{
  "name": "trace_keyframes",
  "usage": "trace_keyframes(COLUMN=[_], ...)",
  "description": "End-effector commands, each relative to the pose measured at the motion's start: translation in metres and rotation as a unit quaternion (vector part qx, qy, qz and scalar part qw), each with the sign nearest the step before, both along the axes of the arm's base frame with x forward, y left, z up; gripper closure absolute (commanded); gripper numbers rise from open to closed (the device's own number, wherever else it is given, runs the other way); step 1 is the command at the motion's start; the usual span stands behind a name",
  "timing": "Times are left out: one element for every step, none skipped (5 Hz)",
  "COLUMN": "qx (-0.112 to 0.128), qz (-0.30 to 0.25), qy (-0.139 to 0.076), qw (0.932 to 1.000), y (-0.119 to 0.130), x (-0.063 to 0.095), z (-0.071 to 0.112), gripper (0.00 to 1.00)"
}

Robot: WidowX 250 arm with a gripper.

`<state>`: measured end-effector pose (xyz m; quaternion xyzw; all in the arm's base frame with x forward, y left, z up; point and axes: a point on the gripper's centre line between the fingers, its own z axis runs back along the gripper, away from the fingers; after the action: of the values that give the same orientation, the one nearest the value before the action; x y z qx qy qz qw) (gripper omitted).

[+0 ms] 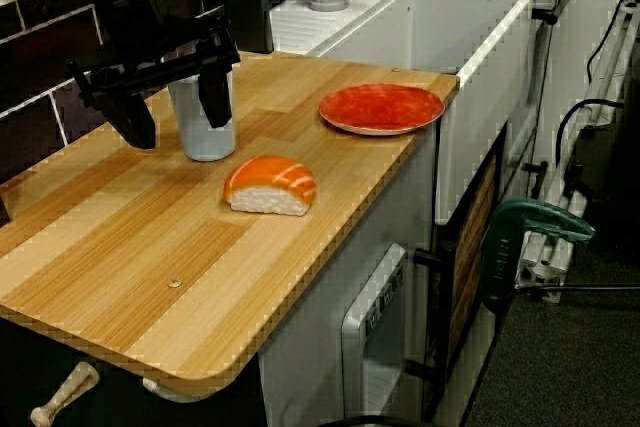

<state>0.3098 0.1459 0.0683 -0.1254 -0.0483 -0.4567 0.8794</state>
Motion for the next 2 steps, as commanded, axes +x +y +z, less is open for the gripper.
trace_keyframes(qx=[0.000,0.001], qz=[-0.009,-0.011], qy=[-0.015,-0.013], qw=[0.9998,0.9999], y=[-0.0030,-0.0109], x=[0.0002,-0.0009], z=[0.0133,0.0100], gripper=[0.00,0.00])
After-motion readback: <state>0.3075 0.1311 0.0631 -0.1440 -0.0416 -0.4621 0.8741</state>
